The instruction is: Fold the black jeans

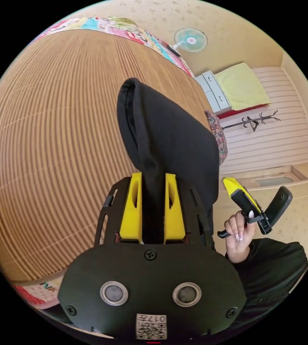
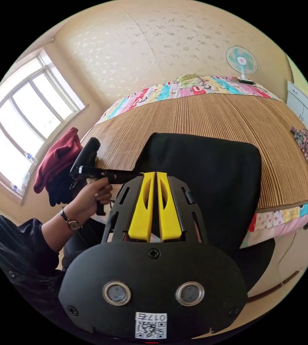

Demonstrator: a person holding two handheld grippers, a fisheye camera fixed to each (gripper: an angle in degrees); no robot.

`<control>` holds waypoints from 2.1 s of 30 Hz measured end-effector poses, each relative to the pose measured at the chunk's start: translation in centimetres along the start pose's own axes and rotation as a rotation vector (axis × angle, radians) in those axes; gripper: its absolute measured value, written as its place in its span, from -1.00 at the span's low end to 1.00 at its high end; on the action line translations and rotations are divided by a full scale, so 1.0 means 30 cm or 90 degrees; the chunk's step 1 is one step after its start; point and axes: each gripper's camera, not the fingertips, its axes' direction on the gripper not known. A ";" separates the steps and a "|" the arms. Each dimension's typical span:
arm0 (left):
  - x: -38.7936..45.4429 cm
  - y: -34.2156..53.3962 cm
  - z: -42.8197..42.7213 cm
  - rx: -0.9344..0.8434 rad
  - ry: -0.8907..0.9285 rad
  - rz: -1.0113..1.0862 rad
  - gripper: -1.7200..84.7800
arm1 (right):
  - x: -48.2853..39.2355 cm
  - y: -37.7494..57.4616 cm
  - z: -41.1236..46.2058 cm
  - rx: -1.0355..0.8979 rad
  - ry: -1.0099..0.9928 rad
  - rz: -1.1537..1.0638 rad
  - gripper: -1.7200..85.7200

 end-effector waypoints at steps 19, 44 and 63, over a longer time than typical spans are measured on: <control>-0.121 0.570 -0.162 0.039 0.239 -0.041 -0.84 | -0.331 0.122 0.265 -0.082 0.474 -0.176 -0.61; 0.440 0.558 -0.177 -0.020 0.210 0.089 -0.84 | 0.221 -0.029 0.187 -0.077 0.381 -0.116 -0.68; 0.585 0.495 -0.174 0.060 0.186 0.068 -0.87 | 1.067 -0.020 -0.094 -0.108 0.450 -0.197 -0.75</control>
